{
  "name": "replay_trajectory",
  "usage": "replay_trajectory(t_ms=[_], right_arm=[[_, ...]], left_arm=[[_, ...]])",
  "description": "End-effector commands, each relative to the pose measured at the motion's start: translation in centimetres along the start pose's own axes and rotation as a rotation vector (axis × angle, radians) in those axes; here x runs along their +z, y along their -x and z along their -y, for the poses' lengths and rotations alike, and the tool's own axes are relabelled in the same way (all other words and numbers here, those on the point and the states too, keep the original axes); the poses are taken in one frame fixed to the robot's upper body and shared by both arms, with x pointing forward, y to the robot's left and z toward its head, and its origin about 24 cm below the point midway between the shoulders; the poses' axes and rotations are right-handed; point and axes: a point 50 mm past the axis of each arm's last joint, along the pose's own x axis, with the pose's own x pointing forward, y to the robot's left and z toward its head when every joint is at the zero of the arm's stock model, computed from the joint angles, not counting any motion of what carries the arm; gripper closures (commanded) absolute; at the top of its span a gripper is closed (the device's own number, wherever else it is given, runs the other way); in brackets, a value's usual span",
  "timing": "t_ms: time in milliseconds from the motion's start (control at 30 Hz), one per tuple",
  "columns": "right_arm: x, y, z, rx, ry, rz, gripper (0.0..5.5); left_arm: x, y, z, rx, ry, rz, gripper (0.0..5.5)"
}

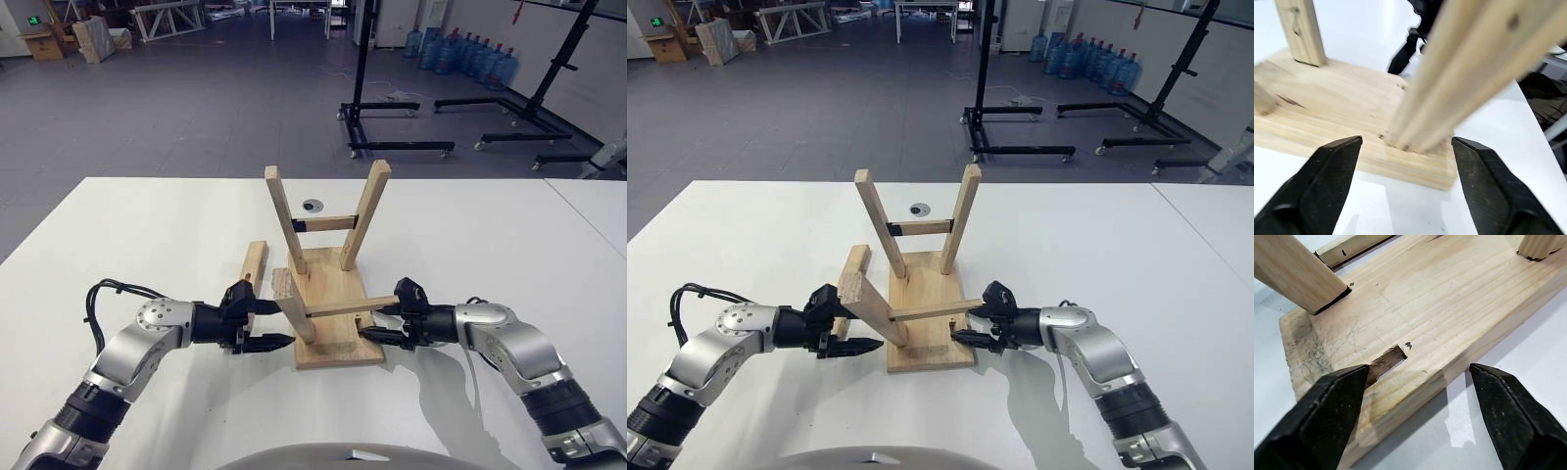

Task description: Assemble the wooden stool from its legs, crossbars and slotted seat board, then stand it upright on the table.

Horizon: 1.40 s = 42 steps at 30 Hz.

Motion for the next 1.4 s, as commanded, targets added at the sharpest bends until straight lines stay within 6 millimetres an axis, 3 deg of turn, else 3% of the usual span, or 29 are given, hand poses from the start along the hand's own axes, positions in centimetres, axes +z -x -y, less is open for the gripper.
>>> replay_trajectory(t_ms=[33, 167, 267, 333, 500, 667, 833, 1067, 1400], right_arm=[[-2.6, -0.5, 0.1, -0.044, -0.061, -0.096, 1.72], [-2.5, -0.8, 0.8, -0.116, -0.022, -0.043, 1.72], [-1.7, -0.8, 0.4, -0.135, -0.020, 0.066, 1.72], [-1.4, -0.6, 0.1, -0.152, -0.004, 0.109, 1.72], [-1.6, -0.7, -0.7, -0.168, -0.002, 0.128, 1.72], [-1.1, -1.5, -1.6, -0.159, -0.003, 0.157, 1.72], [-1.1, -2.0, -2.0, -0.156, -0.009, 0.171, 1.72], [-1.1, -2.2, -2.7, -0.164, -0.020, 0.191, 1.72], [-0.7, -2.8, -2.8, -0.171, -0.025, 0.227, 1.72]], left_arm=[[0.2, 0.9, -0.3, 0.094, -0.018, -0.007, 1.44], [-0.2, 2.4, -1.4, 0.329, -0.033, -0.069, 1.05], [0.0, 3.0, -2.2, 0.644, -0.009, -0.078, 1.05], [0.1, 2.9, -1.9, 0.789, 0.021, -0.080, 1.05], [-0.3, 0.7, -1.4, 0.936, 0.148, -0.075, 1.05], [-3.9, -0.5, -1.1, 0.990, 0.272, -0.295, 1.05], [-6.8, -0.3, -0.8, 0.979, 0.376, -0.374, 1.30], [-9.0, 0.1, 0.1, 0.970, 0.573, -0.321, 2.45], [-9.3, 1.2, -0.7, 0.992, 0.581, -0.349, 3.15]])
